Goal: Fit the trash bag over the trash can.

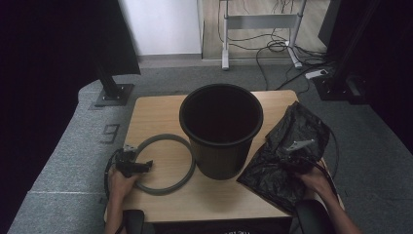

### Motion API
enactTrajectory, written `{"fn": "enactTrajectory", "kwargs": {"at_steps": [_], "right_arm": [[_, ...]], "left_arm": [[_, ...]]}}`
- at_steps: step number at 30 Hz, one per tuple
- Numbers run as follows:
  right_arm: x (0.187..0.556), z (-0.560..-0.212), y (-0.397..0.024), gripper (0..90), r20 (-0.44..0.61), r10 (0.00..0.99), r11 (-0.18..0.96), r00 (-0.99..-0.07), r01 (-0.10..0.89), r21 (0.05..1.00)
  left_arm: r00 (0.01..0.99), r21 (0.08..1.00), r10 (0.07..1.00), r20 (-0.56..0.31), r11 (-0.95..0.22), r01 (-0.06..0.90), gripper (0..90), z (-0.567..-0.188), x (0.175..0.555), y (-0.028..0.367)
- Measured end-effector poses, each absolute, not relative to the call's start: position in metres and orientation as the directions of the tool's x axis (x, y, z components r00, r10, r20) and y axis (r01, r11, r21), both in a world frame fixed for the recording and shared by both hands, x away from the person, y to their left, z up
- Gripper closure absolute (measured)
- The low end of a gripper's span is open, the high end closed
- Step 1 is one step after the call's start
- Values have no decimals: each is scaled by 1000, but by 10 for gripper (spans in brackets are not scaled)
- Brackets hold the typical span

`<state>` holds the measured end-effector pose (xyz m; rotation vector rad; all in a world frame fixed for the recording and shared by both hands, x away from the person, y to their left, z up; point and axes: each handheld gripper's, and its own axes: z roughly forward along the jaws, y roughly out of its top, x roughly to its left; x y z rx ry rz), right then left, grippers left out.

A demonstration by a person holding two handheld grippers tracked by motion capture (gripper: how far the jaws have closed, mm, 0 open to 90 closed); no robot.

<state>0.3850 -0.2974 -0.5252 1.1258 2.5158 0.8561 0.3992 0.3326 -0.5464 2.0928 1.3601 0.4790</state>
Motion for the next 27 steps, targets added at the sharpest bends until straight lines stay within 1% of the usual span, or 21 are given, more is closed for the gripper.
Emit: {"fn": "enactTrajectory", "kwargs": {"at_steps": [7, 8, 10, 15, 22, 27], "right_arm": [[394, -498, -309, 886, 17, 754, 504, -656, 595, 626], [397, -489, -312, 886, 14, 761, 499, -649, 598, 627], [398, -486, -313, 886, 10, 763, 498, -646, 599, 626], [408, -465, -317, 886, -1, 767, 501, -641, 598, 626], [419, -439, -321, 885, 21, 780, 466, -626, 603, 647], [426, -422, -320, 885, 19, 785, 461, -619, 604, 651]], "left_arm": [[413, 649, 910, -19, -303, 698, 0, -546, 399, 333], [414, 649, 910, -19, -304, 698, 0, -546, 399, 333], [414, 649, 910, -19, -304, 698, 0, -546, 399, 333], [414, 650, 910, -19, -303, 697, 0, -547, 399, 332], [413, 650, 910, -18, -304, 697, 0, -547, 398, 332], [413, 650, 910, -18, -304, 697, 0, -547, 398, 332]]}}
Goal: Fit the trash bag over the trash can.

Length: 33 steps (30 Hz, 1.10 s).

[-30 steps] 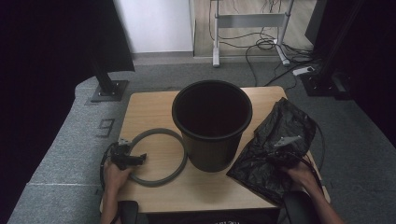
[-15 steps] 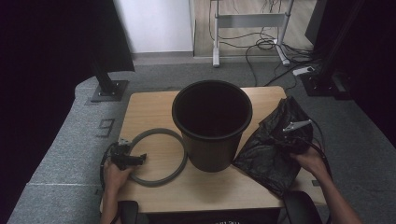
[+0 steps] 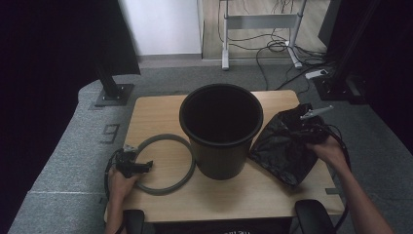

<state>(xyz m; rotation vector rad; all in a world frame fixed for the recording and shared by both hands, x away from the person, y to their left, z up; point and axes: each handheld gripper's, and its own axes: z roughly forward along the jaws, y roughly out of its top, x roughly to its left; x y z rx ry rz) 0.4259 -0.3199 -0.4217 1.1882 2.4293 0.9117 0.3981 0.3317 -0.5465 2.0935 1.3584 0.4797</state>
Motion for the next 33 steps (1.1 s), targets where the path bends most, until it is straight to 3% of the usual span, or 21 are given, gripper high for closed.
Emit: {"fn": "enactTrajectory", "kwargs": {"at_steps": [33], "right_arm": [[455, -324, -270, 885, -20, 747, 496, -664, 537, 683]], "left_arm": [[413, 650, 911, -19, -303, 697, 0, -547, 398, 332]]}}
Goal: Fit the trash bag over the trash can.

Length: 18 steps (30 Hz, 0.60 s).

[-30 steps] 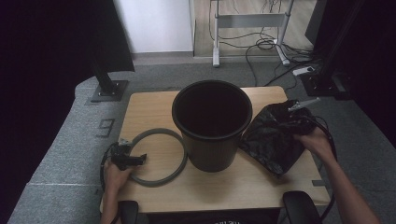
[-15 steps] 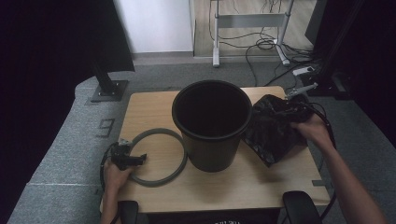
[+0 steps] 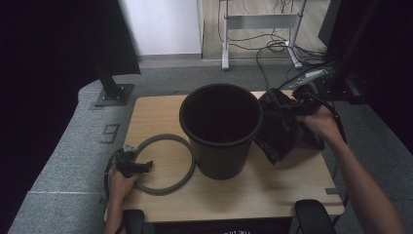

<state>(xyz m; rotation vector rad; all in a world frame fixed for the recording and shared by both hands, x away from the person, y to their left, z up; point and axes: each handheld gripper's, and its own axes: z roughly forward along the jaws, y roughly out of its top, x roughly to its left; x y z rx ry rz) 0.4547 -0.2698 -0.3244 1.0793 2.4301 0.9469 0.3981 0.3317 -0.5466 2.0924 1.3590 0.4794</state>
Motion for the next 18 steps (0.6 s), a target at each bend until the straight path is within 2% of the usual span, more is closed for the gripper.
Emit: {"fn": "enactTrajectory", "kwargs": {"at_steps": [18], "right_arm": [[460, -266, -232, 885, -35, 710, 513, -704, 482, 711]], "left_arm": [[413, 649, 911, -19, -303, 698, 0, -546, 398, 332]]}}
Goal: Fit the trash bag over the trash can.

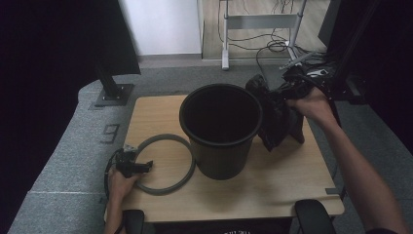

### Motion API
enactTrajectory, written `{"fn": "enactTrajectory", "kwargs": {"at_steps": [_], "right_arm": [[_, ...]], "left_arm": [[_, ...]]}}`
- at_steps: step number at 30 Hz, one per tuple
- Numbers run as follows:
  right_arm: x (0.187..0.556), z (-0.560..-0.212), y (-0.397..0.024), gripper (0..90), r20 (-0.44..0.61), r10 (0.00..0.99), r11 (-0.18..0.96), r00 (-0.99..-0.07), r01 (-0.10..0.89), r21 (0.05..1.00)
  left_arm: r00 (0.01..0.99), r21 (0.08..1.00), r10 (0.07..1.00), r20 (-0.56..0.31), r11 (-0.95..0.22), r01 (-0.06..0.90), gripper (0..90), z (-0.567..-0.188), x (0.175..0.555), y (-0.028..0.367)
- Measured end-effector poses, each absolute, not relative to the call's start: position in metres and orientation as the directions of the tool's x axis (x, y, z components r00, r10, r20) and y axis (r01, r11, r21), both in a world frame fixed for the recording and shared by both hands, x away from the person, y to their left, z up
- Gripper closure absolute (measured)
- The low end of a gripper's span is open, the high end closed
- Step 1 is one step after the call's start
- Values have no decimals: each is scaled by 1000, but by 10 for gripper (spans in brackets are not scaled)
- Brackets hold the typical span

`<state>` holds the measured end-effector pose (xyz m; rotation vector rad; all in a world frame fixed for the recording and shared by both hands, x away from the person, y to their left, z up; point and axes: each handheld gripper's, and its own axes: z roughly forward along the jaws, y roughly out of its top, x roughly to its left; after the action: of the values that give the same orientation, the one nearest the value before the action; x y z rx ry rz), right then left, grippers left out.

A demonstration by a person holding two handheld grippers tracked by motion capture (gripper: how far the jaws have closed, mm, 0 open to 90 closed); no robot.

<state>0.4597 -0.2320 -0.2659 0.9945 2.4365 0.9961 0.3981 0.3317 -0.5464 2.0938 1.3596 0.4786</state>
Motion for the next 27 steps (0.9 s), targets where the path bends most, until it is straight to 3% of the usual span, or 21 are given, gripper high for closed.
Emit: {"fn": "enactTrajectory", "kwargs": {"at_steps": [14, 27], "right_arm": [[453, -233, -186, 887, -62, 641, 559, -765, 410, 721], [456, -247, -128, 885, -27, 537, 622, -843, 374, 688]], "left_arm": [[417, 648, 909, -19, -306, 697, 0, -546, 398, 332], [422, 648, 906, -18, -311, 695, 0, -546, 398, 331]]}}
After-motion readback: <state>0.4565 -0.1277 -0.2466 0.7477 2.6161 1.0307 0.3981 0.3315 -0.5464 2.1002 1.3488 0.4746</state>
